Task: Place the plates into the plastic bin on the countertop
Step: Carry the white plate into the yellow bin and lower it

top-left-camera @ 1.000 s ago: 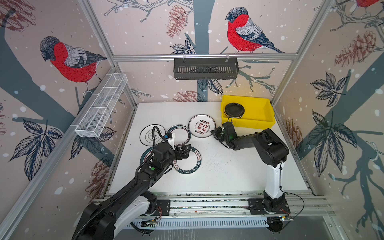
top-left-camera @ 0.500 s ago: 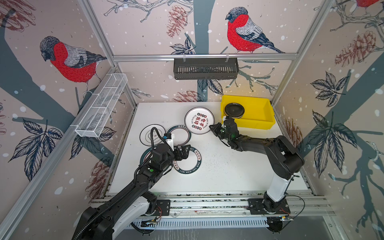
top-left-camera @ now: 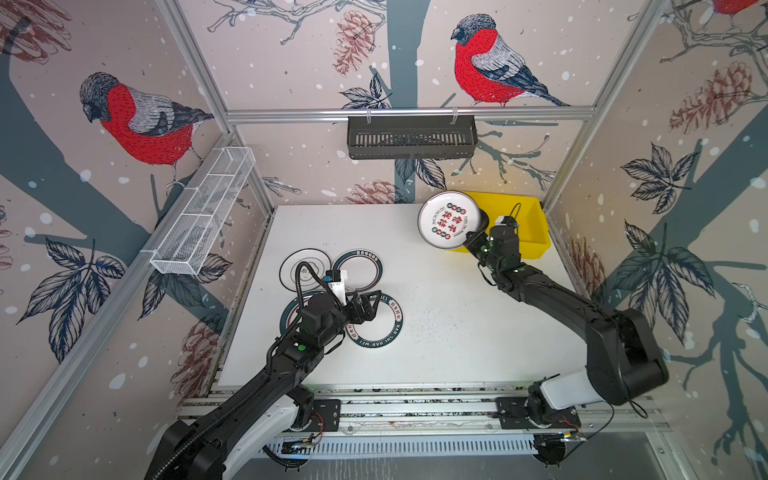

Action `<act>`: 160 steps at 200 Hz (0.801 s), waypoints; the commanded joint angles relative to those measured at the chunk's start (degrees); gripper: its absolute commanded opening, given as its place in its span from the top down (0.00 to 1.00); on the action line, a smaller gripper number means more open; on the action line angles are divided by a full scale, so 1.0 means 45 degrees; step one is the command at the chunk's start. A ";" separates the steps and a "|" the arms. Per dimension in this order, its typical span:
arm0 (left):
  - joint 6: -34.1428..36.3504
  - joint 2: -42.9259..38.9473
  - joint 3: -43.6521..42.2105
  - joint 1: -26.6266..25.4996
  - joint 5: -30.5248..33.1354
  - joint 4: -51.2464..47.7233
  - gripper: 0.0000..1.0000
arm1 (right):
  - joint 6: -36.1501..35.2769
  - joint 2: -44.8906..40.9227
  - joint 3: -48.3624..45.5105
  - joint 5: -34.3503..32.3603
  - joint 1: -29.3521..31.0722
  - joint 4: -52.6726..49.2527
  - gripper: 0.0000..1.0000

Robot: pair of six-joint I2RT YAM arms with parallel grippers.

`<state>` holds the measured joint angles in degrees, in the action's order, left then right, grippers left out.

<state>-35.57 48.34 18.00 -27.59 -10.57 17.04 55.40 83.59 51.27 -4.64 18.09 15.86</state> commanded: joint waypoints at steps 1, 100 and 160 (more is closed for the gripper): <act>-0.0062 0.0370 0.0233 0.0019 -0.0406 0.0997 0.03 | -0.0846 -0.0260 0.0035 -0.0261 -0.0969 0.0070 0.99; -0.0246 0.1049 0.0354 -0.0001 -0.0791 0.1353 0.03 | -0.2065 0.3377 0.2709 0.0877 -0.3693 -0.0481 0.99; -0.0160 0.1427 0.0551 0.0004 -0.0884 0.1213 0.03 | -0.2437 0.5556 0.4981 0.0575 -0.3283 -0.1570 0.99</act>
<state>-36.18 54.61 19.94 -27.59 -13.93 20.69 46.15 106.06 70.26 -1.45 2.61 9.41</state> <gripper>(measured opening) 0.972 0.086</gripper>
